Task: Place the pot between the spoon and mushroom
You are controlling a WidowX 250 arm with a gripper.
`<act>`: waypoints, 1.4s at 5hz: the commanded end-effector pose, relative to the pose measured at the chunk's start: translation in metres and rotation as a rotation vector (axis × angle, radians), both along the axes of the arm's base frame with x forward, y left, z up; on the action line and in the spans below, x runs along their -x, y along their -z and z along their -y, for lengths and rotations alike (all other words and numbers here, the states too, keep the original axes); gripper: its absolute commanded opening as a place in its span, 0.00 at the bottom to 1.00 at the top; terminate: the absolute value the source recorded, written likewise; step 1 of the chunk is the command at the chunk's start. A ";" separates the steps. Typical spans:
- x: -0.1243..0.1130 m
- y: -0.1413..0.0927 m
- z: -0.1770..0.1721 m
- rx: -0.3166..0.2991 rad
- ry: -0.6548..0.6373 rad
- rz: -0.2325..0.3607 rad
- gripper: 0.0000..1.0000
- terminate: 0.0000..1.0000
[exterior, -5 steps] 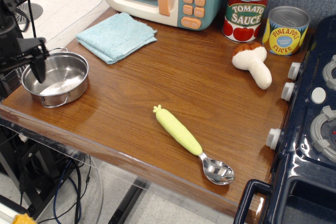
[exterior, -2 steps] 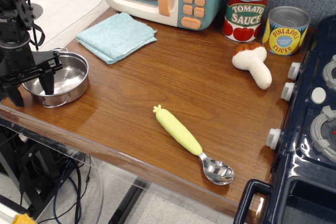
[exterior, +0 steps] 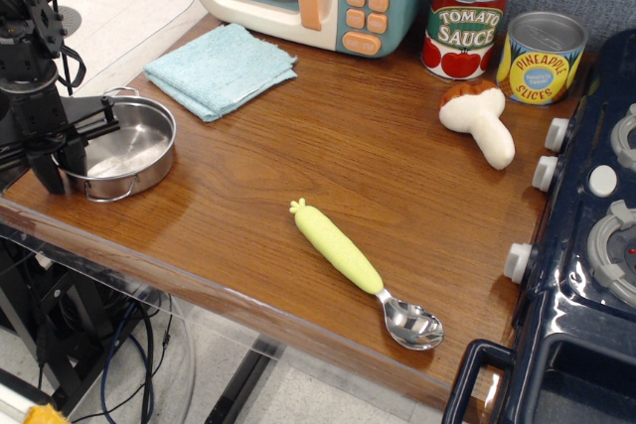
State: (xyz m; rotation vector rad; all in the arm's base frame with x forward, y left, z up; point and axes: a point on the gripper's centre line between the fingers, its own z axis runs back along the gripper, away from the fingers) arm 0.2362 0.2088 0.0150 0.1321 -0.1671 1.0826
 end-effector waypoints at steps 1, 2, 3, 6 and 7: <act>-0.006 -0.014 -0.008 -0.020 -0.011 0.036 0.00 0.00; -0.005 -0.021 -0.006 0.013 0.003 0.040 0.00 0.00; -0.006 -0.035 0.000 0.030 0.020 0.066 0.00 0.00; -0.026 -0.085 0.062 0.131 0.103 0.180 0.00 0.00; -0.037 -0.090 0.092 0.164 0.125 0.187 0.00 0.00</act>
